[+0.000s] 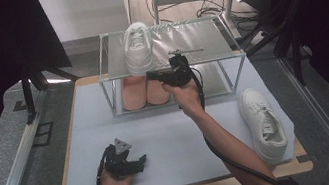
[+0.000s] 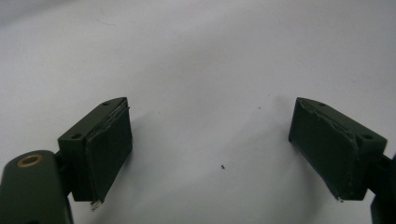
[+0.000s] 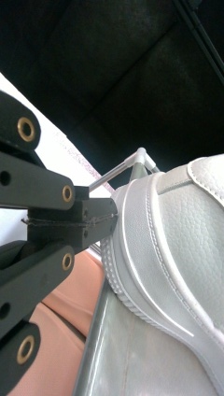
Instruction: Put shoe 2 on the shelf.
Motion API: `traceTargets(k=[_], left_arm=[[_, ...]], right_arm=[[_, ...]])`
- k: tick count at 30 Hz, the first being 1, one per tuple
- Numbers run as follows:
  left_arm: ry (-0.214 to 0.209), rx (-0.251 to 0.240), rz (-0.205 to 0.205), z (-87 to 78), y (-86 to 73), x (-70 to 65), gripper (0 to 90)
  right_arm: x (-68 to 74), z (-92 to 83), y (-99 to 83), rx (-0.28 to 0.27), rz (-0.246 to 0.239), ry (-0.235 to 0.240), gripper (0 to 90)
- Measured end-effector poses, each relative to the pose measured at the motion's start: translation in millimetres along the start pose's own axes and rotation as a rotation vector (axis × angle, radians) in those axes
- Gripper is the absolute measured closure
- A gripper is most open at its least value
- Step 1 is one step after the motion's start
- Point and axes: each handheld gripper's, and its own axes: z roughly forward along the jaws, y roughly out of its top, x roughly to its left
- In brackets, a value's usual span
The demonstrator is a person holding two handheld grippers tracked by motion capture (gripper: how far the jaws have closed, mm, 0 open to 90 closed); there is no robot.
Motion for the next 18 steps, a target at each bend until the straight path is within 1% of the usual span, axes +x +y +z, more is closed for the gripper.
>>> traceTargets(k=[2,4,6,10,12,13,18], left_arm=[[0.0,0.0,0.0,0.0,0.0,0.0,13.5],[0.0,0.0,0.0,0.0,0.0,0.0,13.5],[-0.001,0.0,0.0,0.0,0.0,0.0,13.5],[0.0,0.0,0.0,0.0,0.0,0.0,13.5],[0.0,0.001,0.001,0.0,0.0,0.0,13.5],[0.0,0.0,0.0,0.0,0.0,0.0,13.5],[-0.001,0.0,0.0,0.0,0.0,-0.1,13.6]], right_arm=[[-2.4,-2.3,-0.3,-0.004,0.005,-0.005,90.0],[-4.0,-2.2,-0.4,-0.008,0.011,0.002,90.0],[-2.8,-1.5,-0.4,-0.009,0.012,-0.003,90.0],[-2.8,-2.8,-1.2,0.004,0.01,0.0,90.0],[-1.9,-3.7,-2.2,0.01,0.004,-0.001,90.0],[-1.0,-4.7,-2.5,0.013,-0.003,-0.01,90.0],[1.4,-9.2,-4.9,0.03,-0.029,-0.014,90.0]])
